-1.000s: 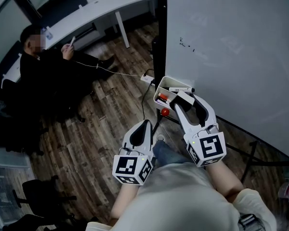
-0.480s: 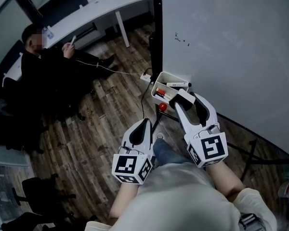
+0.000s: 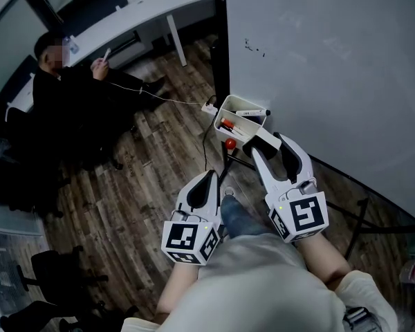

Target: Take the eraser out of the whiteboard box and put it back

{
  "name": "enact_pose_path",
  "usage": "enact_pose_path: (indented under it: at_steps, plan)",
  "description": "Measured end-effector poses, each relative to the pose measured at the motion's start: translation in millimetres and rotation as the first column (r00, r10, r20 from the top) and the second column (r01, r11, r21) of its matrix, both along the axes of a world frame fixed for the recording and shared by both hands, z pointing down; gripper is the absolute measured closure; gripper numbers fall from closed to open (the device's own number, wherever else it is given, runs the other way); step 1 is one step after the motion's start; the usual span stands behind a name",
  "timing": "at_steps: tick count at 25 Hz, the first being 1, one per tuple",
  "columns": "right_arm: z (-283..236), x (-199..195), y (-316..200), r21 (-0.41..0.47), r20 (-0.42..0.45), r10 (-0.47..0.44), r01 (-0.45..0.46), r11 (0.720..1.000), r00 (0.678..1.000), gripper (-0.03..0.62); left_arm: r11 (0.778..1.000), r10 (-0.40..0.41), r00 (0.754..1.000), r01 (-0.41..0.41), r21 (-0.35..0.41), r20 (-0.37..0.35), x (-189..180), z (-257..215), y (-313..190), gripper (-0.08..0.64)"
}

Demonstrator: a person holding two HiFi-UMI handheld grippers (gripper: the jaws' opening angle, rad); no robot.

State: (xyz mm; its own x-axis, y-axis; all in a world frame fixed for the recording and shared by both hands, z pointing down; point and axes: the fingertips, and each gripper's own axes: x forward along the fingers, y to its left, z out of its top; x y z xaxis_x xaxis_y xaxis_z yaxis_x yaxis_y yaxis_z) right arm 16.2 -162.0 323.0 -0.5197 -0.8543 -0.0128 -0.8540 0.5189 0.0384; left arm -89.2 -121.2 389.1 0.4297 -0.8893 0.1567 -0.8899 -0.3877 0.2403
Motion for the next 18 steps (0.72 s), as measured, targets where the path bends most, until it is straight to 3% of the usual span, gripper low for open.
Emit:
enact_pose_path:
  at_steps: [18]
  plan:
    - [3.1, 0.5, 46.6, -0.009, 0.006, -0.023, 0.023, 1.000, 1.000, 0.379, 1.000, -0.018, 1.000, 0.018, -0.003, -0.009, 3.7, 1.8, 40.2, 0.555]
